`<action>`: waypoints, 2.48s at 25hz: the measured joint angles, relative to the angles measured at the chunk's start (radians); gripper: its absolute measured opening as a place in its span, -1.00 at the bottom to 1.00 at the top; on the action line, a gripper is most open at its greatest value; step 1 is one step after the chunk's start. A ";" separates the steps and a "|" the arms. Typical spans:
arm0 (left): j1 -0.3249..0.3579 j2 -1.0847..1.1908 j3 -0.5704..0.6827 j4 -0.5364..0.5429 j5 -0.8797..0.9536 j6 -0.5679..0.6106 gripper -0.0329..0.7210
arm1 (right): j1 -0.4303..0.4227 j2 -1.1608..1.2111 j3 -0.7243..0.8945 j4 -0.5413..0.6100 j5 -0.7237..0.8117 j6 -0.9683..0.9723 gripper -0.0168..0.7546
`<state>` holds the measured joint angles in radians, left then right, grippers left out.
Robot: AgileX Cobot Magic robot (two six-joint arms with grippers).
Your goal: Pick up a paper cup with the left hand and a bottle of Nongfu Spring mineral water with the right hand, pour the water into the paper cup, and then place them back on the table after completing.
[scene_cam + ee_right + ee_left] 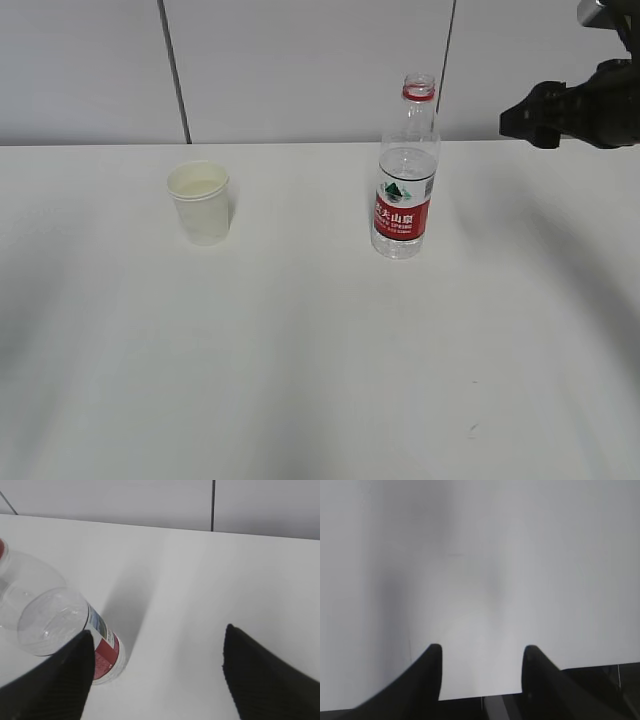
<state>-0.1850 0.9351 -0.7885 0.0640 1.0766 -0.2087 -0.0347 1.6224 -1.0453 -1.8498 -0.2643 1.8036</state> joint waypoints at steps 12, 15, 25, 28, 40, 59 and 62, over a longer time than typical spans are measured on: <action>0.000 -0.741 0.238 0.000 0.051 0.027 -0.06 | 0.000 -0.015 0.000 0.000 -0.002 0.041 0.57; 0.000 -0.881 0.238 0.000 0.053 0.027 -0.06 | 0.000 -0.021 0.000 0.000 -0.002 0.048 0.57; -0.001 -0.936 0.257 -0.001 0.033 0.053 -0.07 | 0.000 -0.024 0.001 0.000 -0.020 0.059 0.57; -0.001 -0.936 0.258 -0.001 0.031 0.054 -0.10 | 0.000 -0.024 0.001 0.000 -0.027 0.061 0.57; 0.206 -0.937 0.258 0.005 0.031 0.054 -0.21 | 0.000 -0.024 0.001 0.000 -0.027 0.061 0.57; 0.207 -0.937 0.258 0.004 0.031 0.054 -0.28 | 0.000 -0.025 0.001 0.000 -0.027 0.061 0.57; 0.207 -0.937 0.258 0.004 0.031 0.054 -0.28 | 0.000 -0.025 0.001 0.000 -0.027 0.061 0.57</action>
<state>0.0219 -0.0019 -0.5304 0.0677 1.1071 -0.1548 -0.0347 1.5975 -1.0446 -1.8498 -0.2909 1.8645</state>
